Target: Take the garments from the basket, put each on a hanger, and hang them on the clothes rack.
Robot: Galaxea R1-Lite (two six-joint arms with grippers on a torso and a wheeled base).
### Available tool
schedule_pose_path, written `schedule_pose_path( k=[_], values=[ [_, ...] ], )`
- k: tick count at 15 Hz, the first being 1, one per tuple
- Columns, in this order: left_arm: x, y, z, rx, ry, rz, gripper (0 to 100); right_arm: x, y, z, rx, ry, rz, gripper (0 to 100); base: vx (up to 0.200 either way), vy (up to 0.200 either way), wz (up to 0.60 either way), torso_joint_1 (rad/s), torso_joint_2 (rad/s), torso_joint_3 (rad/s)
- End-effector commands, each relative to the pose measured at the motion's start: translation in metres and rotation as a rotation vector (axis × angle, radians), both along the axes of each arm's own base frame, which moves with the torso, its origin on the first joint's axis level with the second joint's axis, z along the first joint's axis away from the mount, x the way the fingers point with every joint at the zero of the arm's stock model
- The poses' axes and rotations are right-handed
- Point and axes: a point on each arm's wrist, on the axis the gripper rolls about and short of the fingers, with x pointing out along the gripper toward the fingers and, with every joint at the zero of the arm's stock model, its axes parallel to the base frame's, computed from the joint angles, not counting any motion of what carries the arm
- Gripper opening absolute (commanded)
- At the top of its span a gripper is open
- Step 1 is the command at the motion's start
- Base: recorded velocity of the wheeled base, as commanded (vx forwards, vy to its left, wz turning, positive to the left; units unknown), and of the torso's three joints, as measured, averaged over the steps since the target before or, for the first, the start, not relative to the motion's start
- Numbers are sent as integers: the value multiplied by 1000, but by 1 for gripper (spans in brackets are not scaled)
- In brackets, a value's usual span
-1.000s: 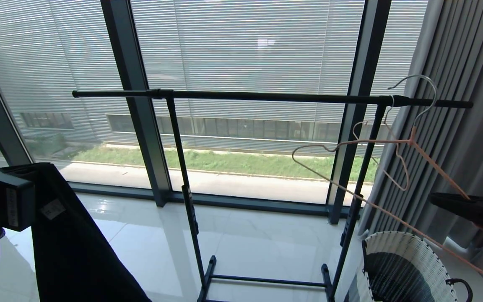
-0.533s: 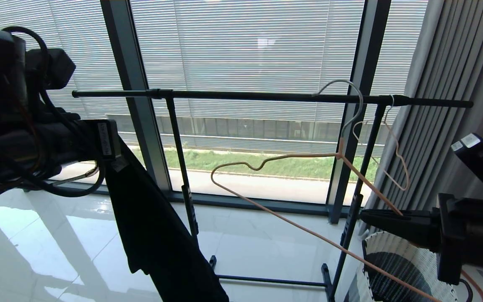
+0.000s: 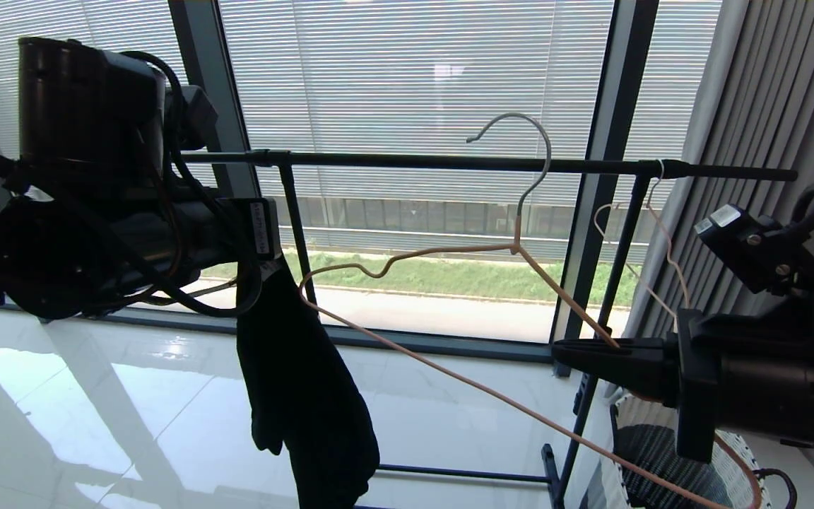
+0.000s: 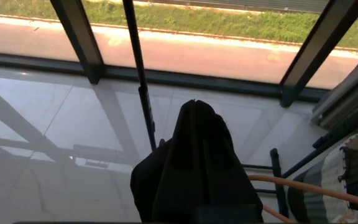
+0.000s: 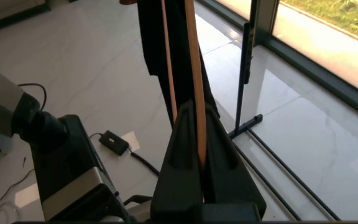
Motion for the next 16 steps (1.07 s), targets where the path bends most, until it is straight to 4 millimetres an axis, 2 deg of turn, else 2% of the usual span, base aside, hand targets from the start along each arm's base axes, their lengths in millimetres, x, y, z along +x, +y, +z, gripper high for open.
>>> schedule_pose_path(
  k=[1,6,9,11,16],
  values=[
    [0,-1,-1,2,3,-2,0,3,4,0,-3,2,3,0,0,0,0,0,0,0],
    [-2,-4,2,-4,-8,-17,0,-2,11,6,21,6,39,0,0,0,0,0,0,0],
    [0,10,0,52,-5,9,0,-7,5,10,36,1,38,0,0,0,0,0,0,0],
    [1,11,0,64,-4,6,0,-8,4,14,53,0,37,0,0,0,0,0,0,0],
    [-12,-3,2,55,-14,-64,0,-5,9,9,38,13,35,0,0,0,0,0,0,0]
  ],
)
